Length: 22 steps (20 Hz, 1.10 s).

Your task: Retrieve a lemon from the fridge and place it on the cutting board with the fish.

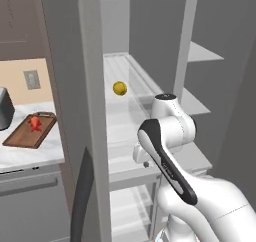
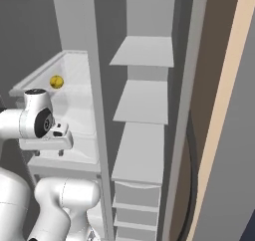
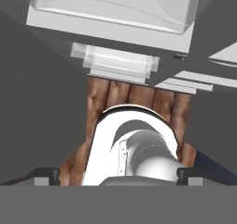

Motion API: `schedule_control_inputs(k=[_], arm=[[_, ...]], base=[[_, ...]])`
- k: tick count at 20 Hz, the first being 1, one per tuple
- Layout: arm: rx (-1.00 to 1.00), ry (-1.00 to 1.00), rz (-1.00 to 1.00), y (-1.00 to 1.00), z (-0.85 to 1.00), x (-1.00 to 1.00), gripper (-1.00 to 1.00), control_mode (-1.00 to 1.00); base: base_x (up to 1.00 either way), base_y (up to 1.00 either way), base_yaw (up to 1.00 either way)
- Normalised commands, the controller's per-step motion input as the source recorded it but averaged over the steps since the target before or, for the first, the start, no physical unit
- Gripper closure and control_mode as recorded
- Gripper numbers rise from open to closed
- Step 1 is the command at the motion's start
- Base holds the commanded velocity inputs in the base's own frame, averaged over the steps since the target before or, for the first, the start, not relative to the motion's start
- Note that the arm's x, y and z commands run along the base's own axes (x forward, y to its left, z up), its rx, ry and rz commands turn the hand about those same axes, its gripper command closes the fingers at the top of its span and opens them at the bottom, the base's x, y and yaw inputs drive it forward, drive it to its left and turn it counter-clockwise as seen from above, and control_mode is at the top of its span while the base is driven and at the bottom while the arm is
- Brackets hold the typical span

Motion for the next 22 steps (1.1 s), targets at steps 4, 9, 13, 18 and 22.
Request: schedule_control_inputs(k=[4,9,13,18,22], arm=[[0.0,0.0,0.0,0.0,0.0,0.0,-1.0,1.0],[0.0,0.0,0.0,0.0,0.0,0.0,-1.0,1.0],[0.0,0.0,0.0,0.0,0.0,0.0,-1.0,1.0],[0.0,0.0,0.0,0.0,0.0,0.0,-1.0,1.0],[0.0,0.0,0.0,0.0,0.0,0.0,-1.0,1.0]], base=[[0.27,0.01,0.05],[0.39,0.03,0.05],[0.48,0.01,0.05],[0.41,0.0,0.05],[0.12,0.0,0.0]])
